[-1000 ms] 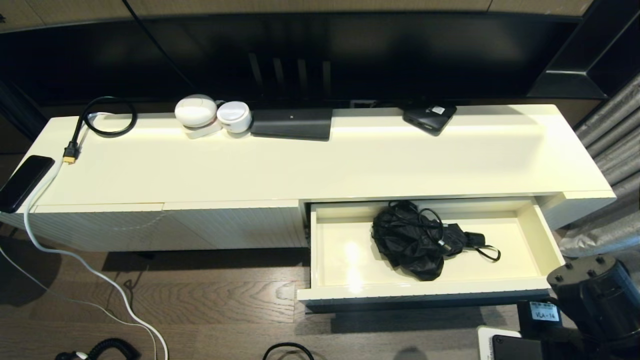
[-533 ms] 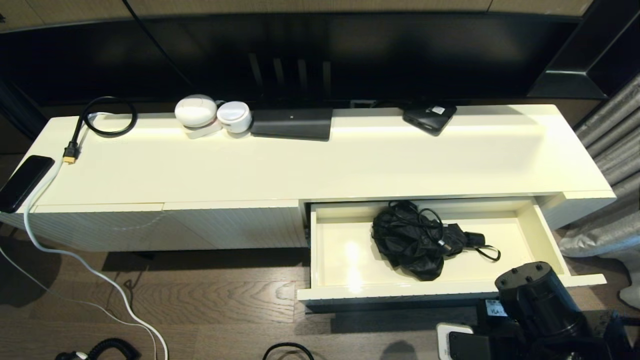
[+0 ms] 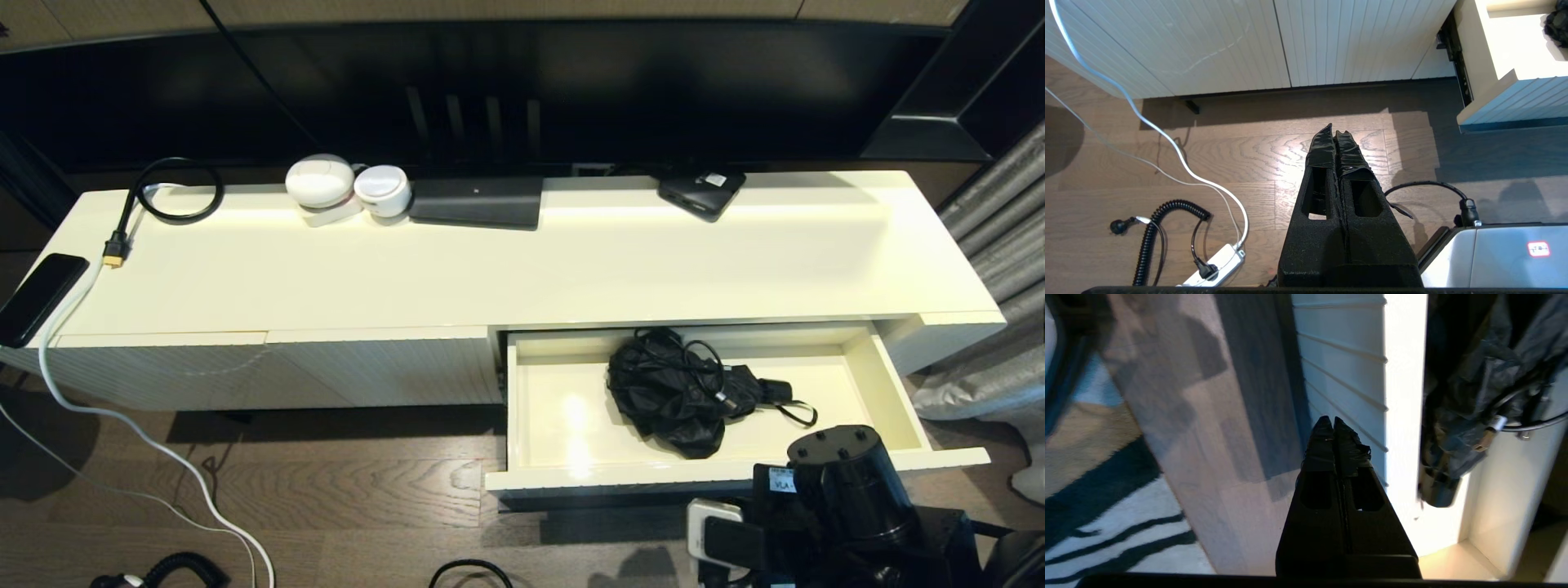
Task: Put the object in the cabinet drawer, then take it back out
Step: Close the drawer
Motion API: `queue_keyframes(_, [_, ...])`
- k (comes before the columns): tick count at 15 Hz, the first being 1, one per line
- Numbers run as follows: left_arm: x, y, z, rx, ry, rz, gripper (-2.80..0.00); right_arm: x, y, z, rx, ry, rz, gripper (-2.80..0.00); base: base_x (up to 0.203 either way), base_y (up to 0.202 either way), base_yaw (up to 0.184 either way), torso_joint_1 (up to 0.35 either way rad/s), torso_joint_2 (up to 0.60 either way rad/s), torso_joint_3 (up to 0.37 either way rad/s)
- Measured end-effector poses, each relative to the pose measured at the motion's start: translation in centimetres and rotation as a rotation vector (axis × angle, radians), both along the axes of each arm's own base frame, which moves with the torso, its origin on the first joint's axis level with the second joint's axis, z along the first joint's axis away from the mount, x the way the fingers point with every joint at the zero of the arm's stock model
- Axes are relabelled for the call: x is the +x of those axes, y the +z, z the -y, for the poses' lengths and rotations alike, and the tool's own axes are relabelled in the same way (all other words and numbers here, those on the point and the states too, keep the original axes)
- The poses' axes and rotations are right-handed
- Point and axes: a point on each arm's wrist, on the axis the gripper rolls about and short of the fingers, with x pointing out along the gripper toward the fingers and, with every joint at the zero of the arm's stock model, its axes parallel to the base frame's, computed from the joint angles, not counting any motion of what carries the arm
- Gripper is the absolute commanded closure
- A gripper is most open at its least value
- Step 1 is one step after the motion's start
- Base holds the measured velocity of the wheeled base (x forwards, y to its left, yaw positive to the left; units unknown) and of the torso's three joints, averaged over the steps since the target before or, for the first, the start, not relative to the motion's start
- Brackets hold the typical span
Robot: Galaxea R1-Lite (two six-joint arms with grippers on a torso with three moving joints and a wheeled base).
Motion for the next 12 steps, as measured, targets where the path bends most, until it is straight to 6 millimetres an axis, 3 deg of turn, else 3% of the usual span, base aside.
queue_keyframes(12, [0.0,0.0,0.0,0.0,0.0,0.0,0.0,2.7,-0.4,-0.1,0.033,-0.027,0.169,0.0,0.0,0.0,0.0,0.0,0.0,0.0])
